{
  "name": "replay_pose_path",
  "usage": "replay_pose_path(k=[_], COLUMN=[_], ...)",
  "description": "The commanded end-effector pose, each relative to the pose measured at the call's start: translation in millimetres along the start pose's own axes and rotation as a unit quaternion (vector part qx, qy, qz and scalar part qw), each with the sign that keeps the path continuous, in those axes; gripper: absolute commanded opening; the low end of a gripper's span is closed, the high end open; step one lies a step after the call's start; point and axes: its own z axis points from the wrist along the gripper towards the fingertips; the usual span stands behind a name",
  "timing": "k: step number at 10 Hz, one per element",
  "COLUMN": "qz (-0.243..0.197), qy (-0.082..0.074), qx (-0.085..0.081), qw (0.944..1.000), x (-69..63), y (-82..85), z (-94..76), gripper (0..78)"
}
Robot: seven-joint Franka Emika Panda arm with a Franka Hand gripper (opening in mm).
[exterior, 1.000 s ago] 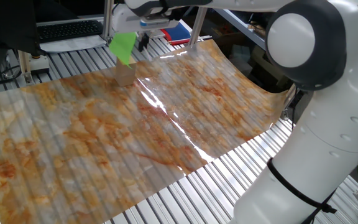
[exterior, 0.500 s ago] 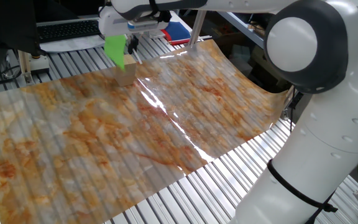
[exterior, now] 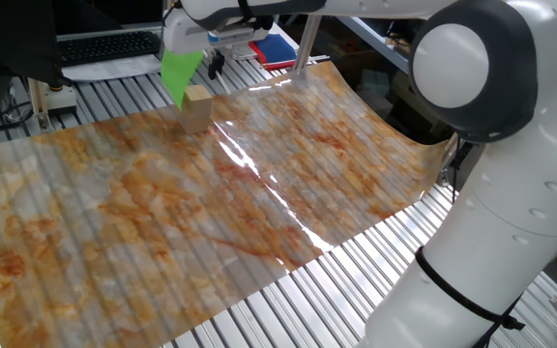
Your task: Wave the flag
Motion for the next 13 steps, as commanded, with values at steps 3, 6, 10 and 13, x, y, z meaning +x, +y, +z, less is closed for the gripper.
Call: replay_pose_path(k=[3,6,10,13], qz=[-0.062,-0.061,-0.045,-0.005], qy=[-0.056,-0.051,-0.027,-0.013], qx=[0.132,0.103,0.07,0.048], qw=[0.9877,0.9915,0.9961,0.9988], x=[-24.8,-23.9,-24.2,-24.2], y=[-160.1,-163.6,-162.9,-162.9], z=[36.6,40.4,40.7,40.7], gripper=[1.1,1.1,1.1,1.1])
